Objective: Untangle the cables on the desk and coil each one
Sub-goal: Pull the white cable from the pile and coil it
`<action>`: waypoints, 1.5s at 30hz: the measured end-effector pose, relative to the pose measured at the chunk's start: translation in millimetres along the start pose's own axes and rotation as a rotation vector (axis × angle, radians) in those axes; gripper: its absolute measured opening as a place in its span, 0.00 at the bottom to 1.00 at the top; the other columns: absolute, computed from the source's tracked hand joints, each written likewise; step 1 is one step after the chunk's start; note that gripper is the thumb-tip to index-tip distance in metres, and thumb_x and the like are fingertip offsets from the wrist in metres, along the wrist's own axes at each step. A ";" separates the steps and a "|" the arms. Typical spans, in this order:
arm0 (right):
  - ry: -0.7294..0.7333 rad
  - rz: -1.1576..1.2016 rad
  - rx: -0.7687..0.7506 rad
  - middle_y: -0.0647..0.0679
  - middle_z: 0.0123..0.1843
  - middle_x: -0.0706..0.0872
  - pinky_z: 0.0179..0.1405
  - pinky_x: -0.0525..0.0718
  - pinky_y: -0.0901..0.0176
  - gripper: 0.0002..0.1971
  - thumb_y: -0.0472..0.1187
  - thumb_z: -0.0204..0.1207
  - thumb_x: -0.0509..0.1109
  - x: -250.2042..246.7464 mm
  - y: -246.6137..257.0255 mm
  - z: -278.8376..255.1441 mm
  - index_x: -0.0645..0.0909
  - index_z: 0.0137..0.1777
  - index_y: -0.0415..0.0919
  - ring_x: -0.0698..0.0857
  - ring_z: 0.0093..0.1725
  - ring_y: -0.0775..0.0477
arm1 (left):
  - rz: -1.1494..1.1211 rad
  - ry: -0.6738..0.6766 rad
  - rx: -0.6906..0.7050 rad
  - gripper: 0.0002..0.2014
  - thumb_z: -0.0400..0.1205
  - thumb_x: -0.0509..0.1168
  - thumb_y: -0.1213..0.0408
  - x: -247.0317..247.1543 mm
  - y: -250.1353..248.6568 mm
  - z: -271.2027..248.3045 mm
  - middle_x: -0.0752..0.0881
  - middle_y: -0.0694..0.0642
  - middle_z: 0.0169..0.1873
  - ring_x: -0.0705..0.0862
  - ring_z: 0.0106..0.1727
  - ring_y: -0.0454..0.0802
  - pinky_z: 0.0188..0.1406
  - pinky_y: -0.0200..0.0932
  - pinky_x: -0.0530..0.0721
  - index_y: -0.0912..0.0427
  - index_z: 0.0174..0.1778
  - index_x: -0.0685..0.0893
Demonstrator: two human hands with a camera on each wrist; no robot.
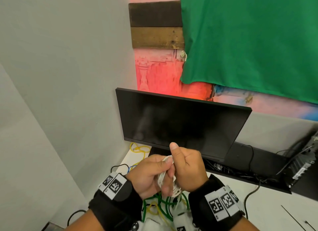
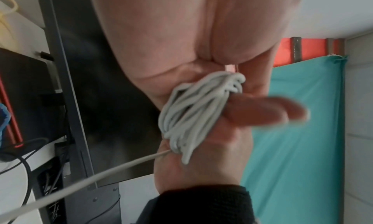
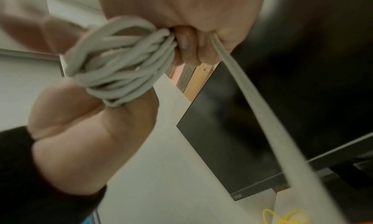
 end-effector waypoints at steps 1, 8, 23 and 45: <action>0.028 0.050 0.045 0.52 0.19 0.82 0.29 0.77 0.61 0.30 0.59 0.85 0.56 2.5 -1.5 1.0 0.78 0.21 0.50 0.81 0.22 0.53 | -0.009 -0.032 -0.009 0.22 0.74 0.73 0.42 -1.5 0.1 0.4 0.75 0.53 0.12 0.74 0.14 0.47 0.25 0.41 0.80 0.59 0.31 0.82; 0.256 0.282 0.174 0.53 0.30 0.86 0.29 0.77 0.67 0.26 0.58 0.84 0.55 10.4 -15.7 -0.4 0.82 0.37 0.40 0.80 0.26 0.58 | -0.100 -0.292 -0.069 0.25 0.81 0.62 0.40 -16.7 0.9 -1.5 0.63 0.49 0.11 0.61 0.12 0.43 0.17 0.36 0.67 0.58 0.28 0.76; 0.260 0.348 0.499 0.50 0.27 0.75 0.20 0.71 0.65 0.05 0.50 0.72 0.75 -42.0 -85.3 6.0 0.84 0.39 0.51 0.69 0.21 0.55 | -0.397 -0.389 0.243 0.23 0.86 0.52 0.49 -80.7 -88.5 -41.3 0.57 0.48 0.14 0.56 0.16 0.42 0.15 0.36 0.72 0.58 0.30 0.79; 0.470 -0.099 0.019 0.60 0.32 0.84 0.35 0.80 0.67 0.09 0.44 0.81 0.70 4.4 7.6 5.7 0.83 0.38 0.51 0.82 0.33 0.60 | 0.885 -0.115 0.006 0.24 0.79 0.61 0.40 -50.0 -19.5 -24.7 0.80 0.55 0.29 0.79 0.31 0.47 0.36 0.42 0.79 0.61 0.47 0.81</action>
Point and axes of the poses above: each hand's wrist, its own z-axis towards the middle knuckle, its own x-axis out of the palm, y = z × x, the point moved 6 cm from there along z, towards the middle knuckle
